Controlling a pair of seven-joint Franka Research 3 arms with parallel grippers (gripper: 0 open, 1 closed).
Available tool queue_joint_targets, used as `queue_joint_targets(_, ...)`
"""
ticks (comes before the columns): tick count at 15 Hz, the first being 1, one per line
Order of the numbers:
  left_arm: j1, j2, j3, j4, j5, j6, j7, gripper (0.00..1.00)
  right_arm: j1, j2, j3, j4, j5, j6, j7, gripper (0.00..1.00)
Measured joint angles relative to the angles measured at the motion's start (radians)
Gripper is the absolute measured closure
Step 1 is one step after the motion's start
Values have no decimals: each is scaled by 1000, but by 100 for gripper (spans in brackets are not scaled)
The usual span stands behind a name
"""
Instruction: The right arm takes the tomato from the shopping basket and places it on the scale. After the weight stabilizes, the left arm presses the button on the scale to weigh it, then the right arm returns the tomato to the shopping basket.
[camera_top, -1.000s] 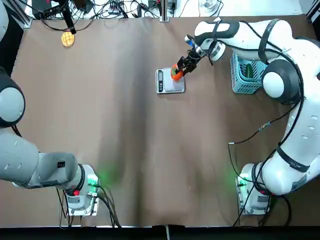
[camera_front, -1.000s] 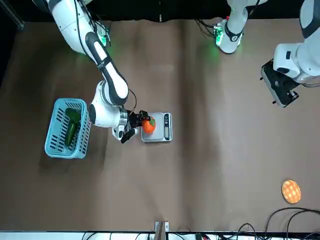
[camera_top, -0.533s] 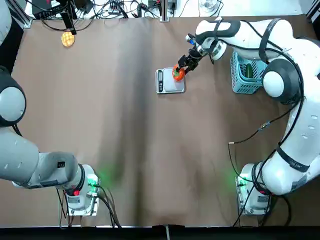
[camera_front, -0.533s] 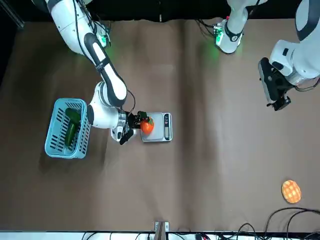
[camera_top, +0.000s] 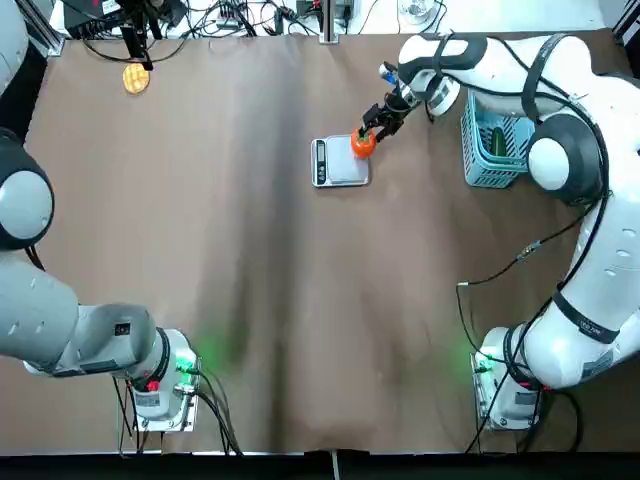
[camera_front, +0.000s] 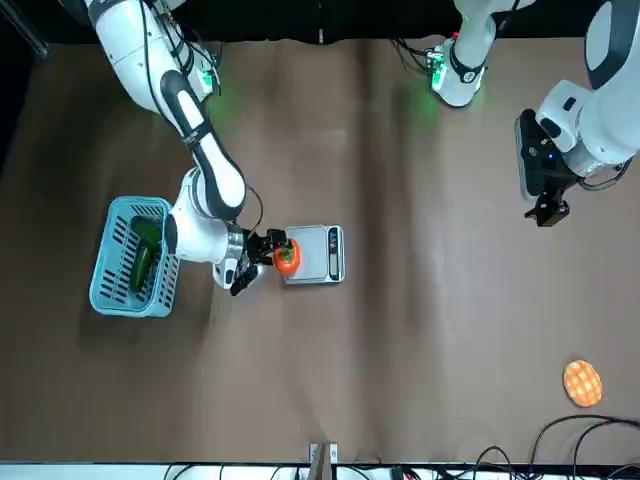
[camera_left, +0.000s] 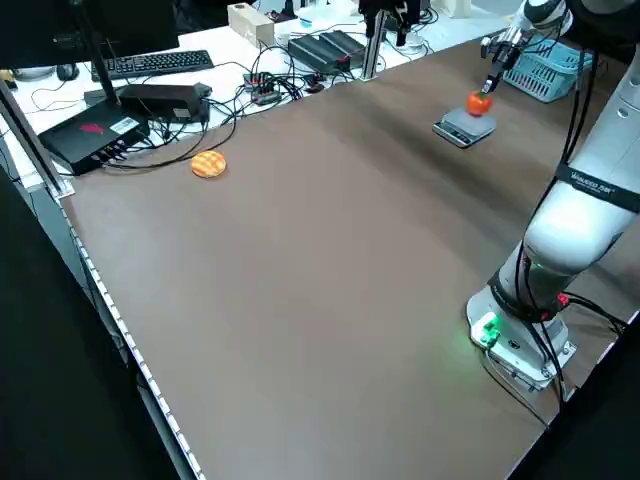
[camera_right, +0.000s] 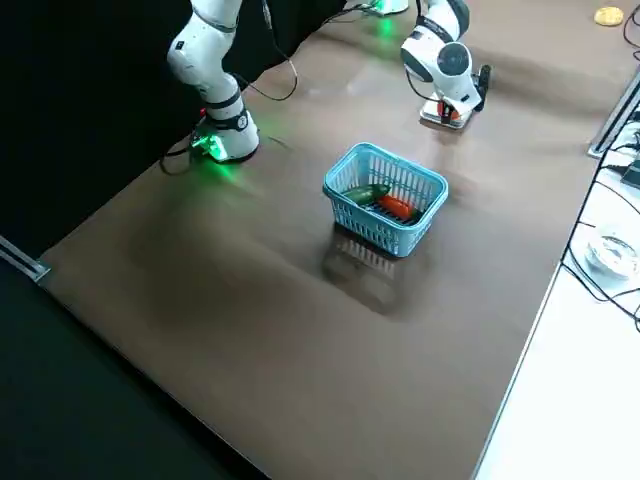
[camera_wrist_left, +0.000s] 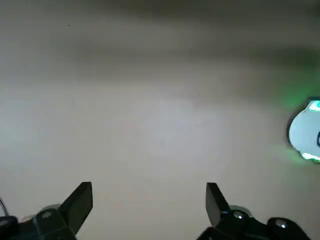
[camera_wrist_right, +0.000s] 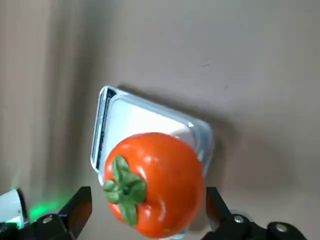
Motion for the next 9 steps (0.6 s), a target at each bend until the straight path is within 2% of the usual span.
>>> queue_joint_targets(6,0,22,-3,0,-13,30,35,0,-17,-1,-14,6,-4,-1,-29,0)
queue_joint_targets(9,1,22,-3,0,-14,30,35,0,-16,-34,-63,22,-29,-1,-29,0)
